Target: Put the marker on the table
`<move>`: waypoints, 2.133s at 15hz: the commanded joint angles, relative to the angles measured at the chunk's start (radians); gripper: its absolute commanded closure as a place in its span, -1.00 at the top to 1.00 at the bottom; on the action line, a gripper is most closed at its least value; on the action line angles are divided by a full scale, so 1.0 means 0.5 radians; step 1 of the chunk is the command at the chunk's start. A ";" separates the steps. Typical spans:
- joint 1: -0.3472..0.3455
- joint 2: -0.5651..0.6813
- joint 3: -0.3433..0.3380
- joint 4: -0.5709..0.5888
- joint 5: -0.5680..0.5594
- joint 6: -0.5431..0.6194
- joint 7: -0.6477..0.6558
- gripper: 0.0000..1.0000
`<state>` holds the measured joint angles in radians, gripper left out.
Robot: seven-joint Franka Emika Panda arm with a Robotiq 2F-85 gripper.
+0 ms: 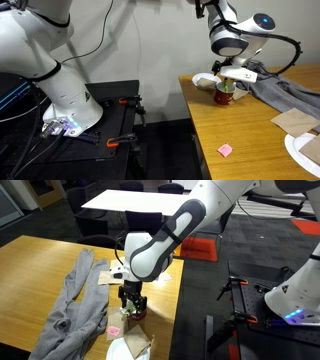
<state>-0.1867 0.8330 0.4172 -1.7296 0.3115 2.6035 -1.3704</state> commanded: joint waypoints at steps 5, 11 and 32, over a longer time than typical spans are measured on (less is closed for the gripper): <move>0.023 0.049 -0.040 0.108 -0.039 -0.108 0.024 0.36; 0.028 0.067 -0.051 0.139 -0.037 -0.146 0.022 -0.25; 0.224 -0.621 -0.175 -0.216 -0.115 -0.053 0.404 -0.91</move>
<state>-0.1048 0.6522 0.3709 -1.7386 0.2768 2.5646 -1.2466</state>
